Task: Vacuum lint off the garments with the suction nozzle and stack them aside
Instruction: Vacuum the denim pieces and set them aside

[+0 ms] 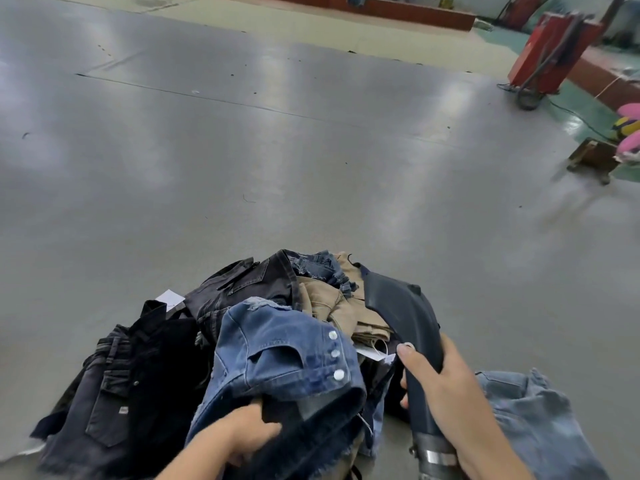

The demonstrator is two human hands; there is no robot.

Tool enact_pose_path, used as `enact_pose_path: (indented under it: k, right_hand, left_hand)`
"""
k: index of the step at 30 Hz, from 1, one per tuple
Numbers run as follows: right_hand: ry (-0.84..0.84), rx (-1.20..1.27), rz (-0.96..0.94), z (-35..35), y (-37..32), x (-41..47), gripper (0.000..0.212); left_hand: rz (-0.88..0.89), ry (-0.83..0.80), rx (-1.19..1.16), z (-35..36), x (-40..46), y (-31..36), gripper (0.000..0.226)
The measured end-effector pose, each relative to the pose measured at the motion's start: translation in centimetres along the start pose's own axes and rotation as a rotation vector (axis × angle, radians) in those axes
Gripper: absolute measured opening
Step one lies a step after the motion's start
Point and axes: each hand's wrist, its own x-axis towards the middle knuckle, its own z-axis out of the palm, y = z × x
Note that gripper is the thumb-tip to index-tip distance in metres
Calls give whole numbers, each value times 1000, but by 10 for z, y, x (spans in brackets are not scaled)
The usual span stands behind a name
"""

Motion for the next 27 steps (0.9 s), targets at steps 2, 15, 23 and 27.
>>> enact_pose_path:
  k: [2, 15, 23, 27]
  right_hand:
    - [5, -12, -18, 0, 2, 0, 16]
    - [43, 10, -39, -7, -5, 0, 11]
    - [-70, -27, -124, -7, -24, -21, 15]
    - [-229, -138, -233, -5, -33, -37, 30]
  left_hand:
    - [69, 233, -344, 4, 9, 4, 64]
    - [509, -48, -1859, -59, -55, 81, 52]
    - [837, -100, -1869, -80, -84, 90, 37]
    - [792, -89, -1786, -81, -84, 90, 45]
